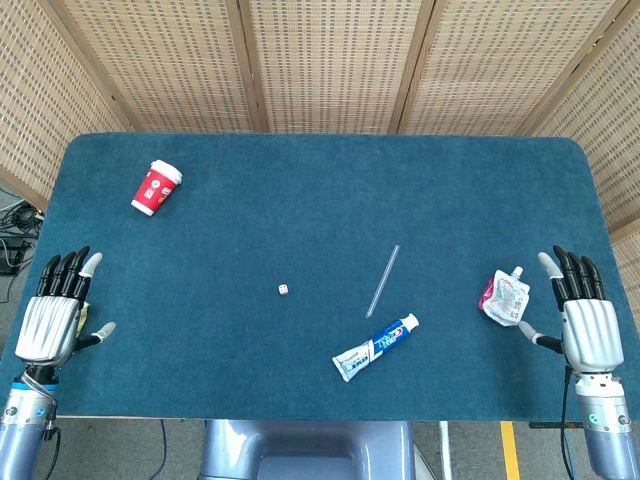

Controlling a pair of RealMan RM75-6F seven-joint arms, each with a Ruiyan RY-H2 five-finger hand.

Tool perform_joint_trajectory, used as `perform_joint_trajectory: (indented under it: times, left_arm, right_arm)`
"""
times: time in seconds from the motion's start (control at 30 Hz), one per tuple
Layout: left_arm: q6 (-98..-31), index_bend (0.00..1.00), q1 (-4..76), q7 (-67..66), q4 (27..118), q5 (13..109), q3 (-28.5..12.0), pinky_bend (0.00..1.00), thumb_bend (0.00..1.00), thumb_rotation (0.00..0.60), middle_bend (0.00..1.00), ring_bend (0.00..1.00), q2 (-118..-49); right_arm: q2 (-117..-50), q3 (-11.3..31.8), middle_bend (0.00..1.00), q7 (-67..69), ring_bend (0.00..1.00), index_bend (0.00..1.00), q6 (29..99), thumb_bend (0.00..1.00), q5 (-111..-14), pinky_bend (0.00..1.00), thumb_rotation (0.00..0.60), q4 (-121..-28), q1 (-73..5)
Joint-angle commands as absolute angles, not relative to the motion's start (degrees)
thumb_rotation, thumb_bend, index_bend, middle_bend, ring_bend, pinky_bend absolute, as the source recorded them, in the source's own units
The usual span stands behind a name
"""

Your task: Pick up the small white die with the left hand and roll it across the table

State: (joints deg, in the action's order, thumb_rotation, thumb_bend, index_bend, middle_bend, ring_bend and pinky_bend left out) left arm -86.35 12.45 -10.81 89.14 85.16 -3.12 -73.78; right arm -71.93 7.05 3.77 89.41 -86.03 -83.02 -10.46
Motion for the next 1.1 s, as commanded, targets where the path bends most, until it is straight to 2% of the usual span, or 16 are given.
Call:
perform_joint_trajectory:
  times: [0.03,1.1]
  left_arm:
    - [-85.79,0.00,12.24,-11.14,89.44,84.99,-2.92,0.00,0.06,0.600,0.00,0.00,-73.51]
    - [-83.55,0.00,12.70,-13.65,90.25,84.94,-3.39,0.00,0.06,0.600,0.00,0.00,-73.87]
  right_arm:
    - [-71.48,6.80,0.00,3.54,0.00,0.06,88.89,0.10,-85.89,0.00,0.600,-83.64,-10.30]
    - [-71.32,7.00,0.00,3.46,0.00,0.09,86.44,0.10,-85.21,0.00,0.600,-84.08,-10.26]
